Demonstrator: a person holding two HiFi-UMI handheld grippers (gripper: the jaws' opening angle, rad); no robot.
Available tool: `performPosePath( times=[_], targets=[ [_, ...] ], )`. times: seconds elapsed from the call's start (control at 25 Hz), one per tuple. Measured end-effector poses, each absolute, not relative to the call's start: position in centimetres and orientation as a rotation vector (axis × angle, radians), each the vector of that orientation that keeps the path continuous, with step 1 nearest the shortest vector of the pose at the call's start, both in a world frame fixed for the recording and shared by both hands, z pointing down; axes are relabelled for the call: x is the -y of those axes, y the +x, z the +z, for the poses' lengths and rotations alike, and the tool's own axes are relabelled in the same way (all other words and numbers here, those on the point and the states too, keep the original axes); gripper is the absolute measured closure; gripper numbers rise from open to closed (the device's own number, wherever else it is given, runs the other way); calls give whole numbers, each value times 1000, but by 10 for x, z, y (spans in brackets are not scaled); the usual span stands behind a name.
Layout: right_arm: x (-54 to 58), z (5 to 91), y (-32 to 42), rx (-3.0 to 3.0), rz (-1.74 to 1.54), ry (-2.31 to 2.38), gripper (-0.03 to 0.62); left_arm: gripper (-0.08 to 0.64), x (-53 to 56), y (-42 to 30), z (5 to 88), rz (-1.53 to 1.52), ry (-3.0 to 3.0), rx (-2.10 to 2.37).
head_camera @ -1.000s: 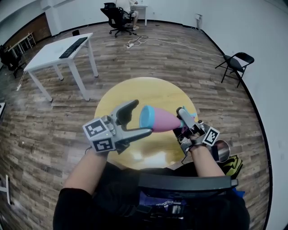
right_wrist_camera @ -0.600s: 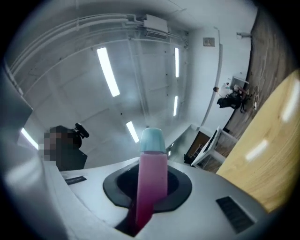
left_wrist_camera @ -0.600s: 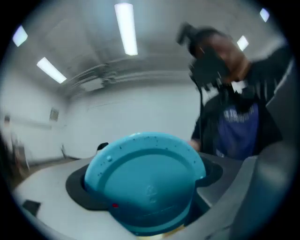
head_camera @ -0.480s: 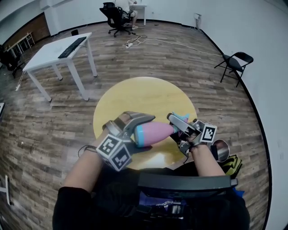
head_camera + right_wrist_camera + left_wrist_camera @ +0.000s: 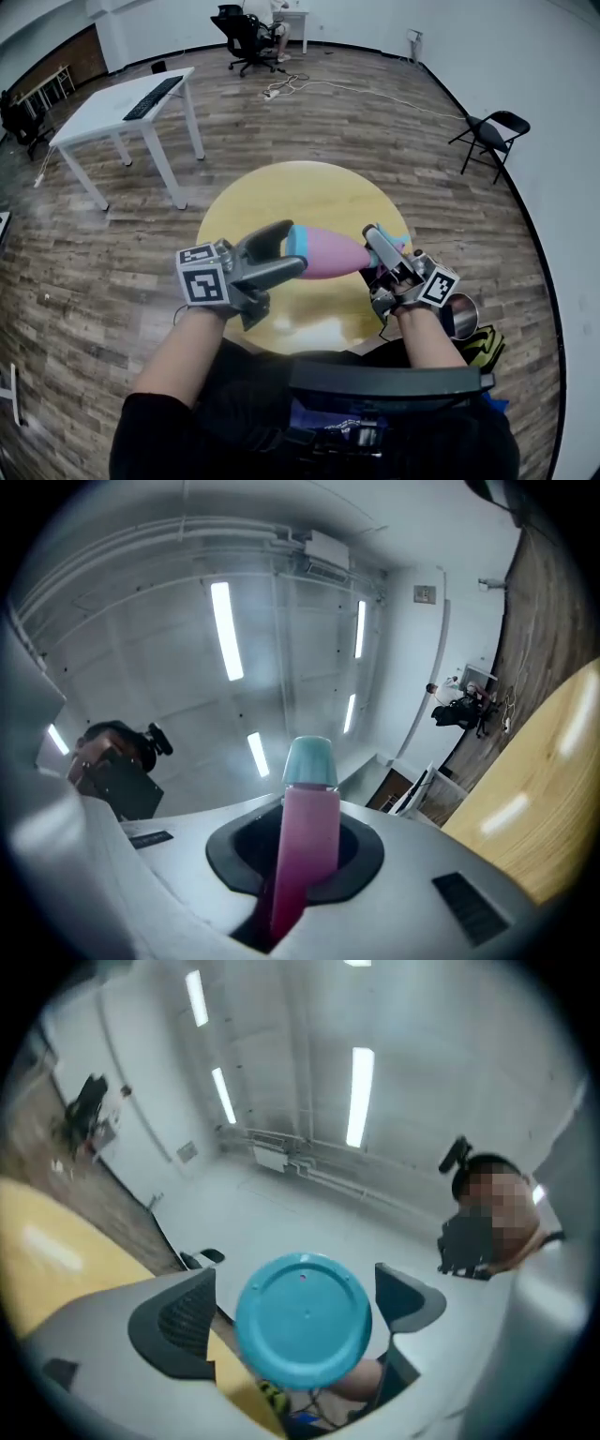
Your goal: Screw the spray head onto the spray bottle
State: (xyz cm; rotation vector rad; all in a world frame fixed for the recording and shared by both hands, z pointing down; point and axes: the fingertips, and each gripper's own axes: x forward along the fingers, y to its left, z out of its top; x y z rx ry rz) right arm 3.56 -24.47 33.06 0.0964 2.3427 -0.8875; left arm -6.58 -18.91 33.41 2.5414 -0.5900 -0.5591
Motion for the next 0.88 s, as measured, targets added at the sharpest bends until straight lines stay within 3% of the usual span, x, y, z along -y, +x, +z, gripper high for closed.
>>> performPosePath(
  times=[0.12,0.24,0.4,0.52,0.6,0.68,0.76,0.88],
  targets=[
    [237,331,24,-2402,-863,140,552,19,182,-25,335,-497,2547,422],
    [234,331,27,-2394,-902,203,548,23,165,-5,347,-178,2800,429],
    [234,341,24,-2413,-1034,270,549,23,153,1,386,584,3276,615],
    [237,352,23,-2455,-1084,244,548,23,167,-12,414,1419,3450,945],
    [235,350,20,-2483,-1056,213,548,23,177,-22,420,1700,3433,1132],
    [238,347,23,-2478,-978,169,549,24,182,-33,408,1454,3409,1294],
    [249,342,36,-2353,-968,118,551,25,190,-56,386,817,3294,1366],
    [262,335,54,-2238,-945,44,552,17,196,-86,359,-121,2857,1024]
  ],
)
